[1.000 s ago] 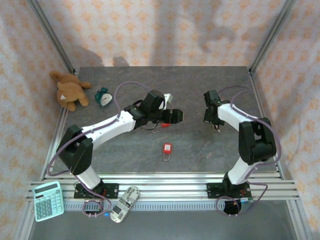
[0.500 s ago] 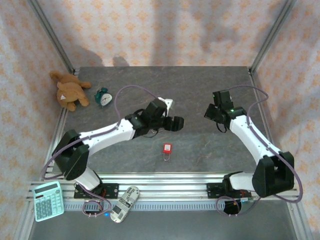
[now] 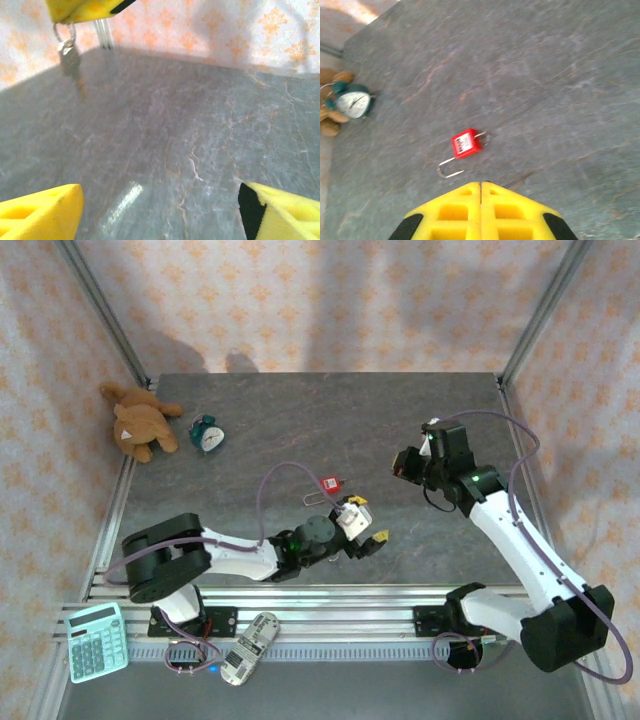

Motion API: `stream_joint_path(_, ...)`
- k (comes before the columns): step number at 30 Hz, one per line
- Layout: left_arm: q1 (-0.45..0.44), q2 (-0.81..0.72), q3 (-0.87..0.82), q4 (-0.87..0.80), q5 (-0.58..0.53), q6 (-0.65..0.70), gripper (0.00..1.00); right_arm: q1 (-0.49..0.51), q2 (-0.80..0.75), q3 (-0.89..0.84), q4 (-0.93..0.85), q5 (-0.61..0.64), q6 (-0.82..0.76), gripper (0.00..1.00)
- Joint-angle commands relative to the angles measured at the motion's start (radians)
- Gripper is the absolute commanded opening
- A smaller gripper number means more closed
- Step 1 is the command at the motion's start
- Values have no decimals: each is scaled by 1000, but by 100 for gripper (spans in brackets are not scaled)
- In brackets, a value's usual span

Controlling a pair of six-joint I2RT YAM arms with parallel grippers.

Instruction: Unlock with the key

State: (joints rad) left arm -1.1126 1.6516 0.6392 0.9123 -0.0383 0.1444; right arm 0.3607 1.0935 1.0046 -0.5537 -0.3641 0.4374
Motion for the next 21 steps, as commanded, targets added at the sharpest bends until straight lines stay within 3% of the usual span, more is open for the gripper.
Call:
stream_joint_path(1, 5, 68, -39, 352, -65, 146, 81, 33, -56, 17, -13, -52, 38, 0)
stream_joint_path(5, 9, 122, -73, 488, -98, 135, 78, 74, -127, -35, 7, -70, 83, 0)
stream_joint_path(12, 22, 120, -95, 498, -62, 86, 72, 99, -198, -77, -9, -82, 125, 0)
stream_joint_path(14, 23, 117, -93, 498, -60, 73, 66, 106, -206, -89, -5, -85, 131, 0)
stream_joint_path(16, 33, 107, -97, 499, -40, 46, 57, 117, -213, -106, 11, -99, 142, 0)
stream_joint_path(21, 86, 100, -116, 499, 74, -60, 57, 133, -223, -133, 40, -113, 160, 0)
